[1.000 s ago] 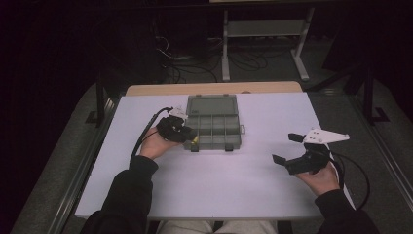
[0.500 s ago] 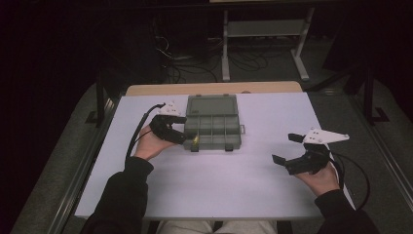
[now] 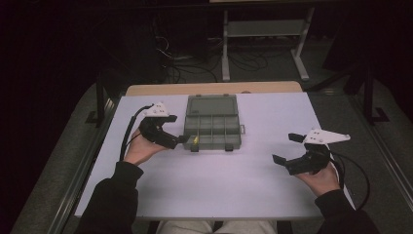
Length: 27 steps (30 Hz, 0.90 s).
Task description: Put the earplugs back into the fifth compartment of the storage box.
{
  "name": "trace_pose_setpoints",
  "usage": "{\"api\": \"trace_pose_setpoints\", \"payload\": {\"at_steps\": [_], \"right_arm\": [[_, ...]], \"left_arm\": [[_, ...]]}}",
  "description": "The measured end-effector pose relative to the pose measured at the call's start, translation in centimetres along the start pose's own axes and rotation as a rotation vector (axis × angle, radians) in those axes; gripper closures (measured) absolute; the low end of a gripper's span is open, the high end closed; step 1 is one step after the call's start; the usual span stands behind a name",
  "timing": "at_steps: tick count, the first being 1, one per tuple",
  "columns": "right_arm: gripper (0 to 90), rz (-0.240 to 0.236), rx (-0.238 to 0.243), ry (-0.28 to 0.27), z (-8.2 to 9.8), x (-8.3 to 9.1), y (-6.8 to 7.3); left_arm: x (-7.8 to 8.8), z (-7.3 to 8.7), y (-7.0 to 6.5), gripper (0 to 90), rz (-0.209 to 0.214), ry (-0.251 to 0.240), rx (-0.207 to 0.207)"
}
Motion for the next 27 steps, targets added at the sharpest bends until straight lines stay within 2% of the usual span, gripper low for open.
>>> {"api": "trace_pose_setpoints", "payload": {"at_steps": [7, 10, 15, 21, 24, 27], "right_arm": [[0.0, 0.001, -0.002, 0.001, 0.0, 0.0, 0.1], [0.0, 0.002, -0.001, 0.002, 0.0, 0.0, 0.0], [0.0, 0.002, -0.001, 0.002, 0.0, 0.0, 0.1], [0.0, 0.003, 0.000, -0.001, 0.0, 0.1, 0.0], [0.0, 0.005, -0.002, 0.003, 0.1, 0.0, 0.1], [0.0, 0.007, -0.002, 0.001, 0.1, 0.1, 0.1]], "left_arm": [[1.0, 1.2, -0.8, 2.8, -0.019, -0.010, -0.011], [1.3, 2.0, -0.8, 0.0, -0.014, -0.027, 0.012], [1.9, 3.2, -0.8, 0.0, -0.027, -0.056, 0.026], [3.0, 4.3, -1.5, 0.0, -0.052, -0.104, 0.019], [3.5, 4.9, -1.8, 0.0, -0.041, -0.134, 0.030], [4.0, 5.5, -2.0, 0.0, -0.063, -0.141, 0.028]]}}
Point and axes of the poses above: each handheld gripper's, and its own axes: x roughly backward along the jaws, z roughly out of its underside, y roughly to its left, the point moved 1 cm from there along -x, roughly forward along the jaws, and after that the axes turned 6 degrees about -x, right-handed, at the moved point
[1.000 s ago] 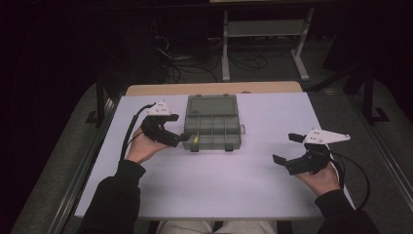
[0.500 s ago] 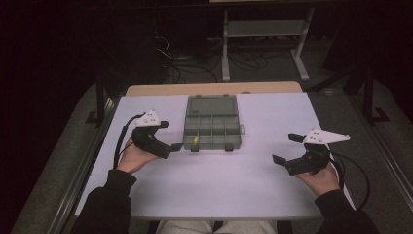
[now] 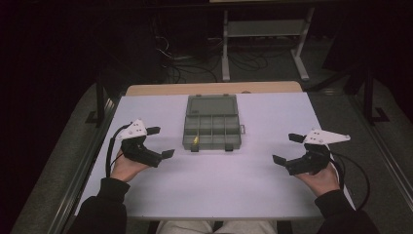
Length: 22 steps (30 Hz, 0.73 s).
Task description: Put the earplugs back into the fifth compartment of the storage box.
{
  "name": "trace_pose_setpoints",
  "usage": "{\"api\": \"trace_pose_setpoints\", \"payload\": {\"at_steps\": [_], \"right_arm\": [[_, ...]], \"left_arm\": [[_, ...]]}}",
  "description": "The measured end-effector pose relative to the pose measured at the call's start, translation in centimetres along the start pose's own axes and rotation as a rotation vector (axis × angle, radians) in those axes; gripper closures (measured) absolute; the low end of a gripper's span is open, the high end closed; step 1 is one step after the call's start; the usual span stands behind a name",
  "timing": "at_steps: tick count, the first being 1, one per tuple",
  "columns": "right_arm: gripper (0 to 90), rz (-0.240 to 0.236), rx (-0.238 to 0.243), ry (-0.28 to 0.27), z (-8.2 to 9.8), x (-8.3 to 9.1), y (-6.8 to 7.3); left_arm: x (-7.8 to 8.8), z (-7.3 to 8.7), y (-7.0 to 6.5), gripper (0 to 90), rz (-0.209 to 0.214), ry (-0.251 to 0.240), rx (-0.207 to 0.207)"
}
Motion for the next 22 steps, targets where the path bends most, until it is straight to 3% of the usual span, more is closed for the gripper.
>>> {"api": "trace_pose_setpoints", "payload": {"at_steps": [10, 22], "right_arm": [[0.0, 0.005, -0.002, -0.009, 0.1, 0.2, 0.0], [0.0, -0.002, -0.011, -0.005, 0.5, 0.3, 0.3]], "left_arm": [[2.4, 1.3, 0.0, 0.0, -0.095, -0.051, 0.009], [4.7, 2.8, 0.7, 0.0, -0.152, -0.087, 0.052]]}}
Point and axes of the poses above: each handheld gripper's, and its own axes: x roughly backward along the jaws, z roughly out of its underside, y roughly to its left, the point moved 1 cm from there along -x, roughly forward along the jaws, and after that the axes turned 6 degrees about -x, right-handed, at the moved point
